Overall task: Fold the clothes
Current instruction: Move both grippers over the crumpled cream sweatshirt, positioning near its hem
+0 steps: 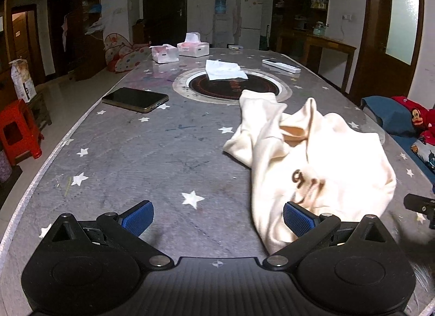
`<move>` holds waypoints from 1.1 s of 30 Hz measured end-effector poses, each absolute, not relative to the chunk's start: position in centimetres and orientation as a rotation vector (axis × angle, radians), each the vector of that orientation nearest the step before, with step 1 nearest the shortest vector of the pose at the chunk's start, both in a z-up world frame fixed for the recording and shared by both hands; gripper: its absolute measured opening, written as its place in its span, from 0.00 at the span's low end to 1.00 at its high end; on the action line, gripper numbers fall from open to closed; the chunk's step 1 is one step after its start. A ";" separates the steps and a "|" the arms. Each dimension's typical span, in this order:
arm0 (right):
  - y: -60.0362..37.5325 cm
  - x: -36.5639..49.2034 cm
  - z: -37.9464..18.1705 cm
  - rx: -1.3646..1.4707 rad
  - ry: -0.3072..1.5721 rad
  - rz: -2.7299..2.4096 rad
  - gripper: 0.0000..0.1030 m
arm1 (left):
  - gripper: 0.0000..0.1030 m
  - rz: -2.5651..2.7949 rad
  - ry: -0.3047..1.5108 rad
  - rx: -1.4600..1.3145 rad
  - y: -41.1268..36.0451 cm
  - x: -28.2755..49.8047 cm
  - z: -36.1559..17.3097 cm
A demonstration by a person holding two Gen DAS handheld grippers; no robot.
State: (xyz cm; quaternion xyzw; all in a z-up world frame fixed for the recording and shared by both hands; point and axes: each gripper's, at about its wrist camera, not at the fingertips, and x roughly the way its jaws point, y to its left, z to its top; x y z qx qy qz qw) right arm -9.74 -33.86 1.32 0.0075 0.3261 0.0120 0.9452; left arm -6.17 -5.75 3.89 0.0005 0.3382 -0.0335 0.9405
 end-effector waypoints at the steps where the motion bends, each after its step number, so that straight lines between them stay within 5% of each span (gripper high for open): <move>1: -33.7 -9.9 1.3 0.015 0.665 0.027 1.00 | 1.00 -0.071 0.690 0.002 -5.9 -6.3 3.9; 33: -30.9 -12.0 2.5 -0.017 0.637 0.096 1.00 | 1.00 -0.111 0.681 0.027 -8.4 -7.8 5.1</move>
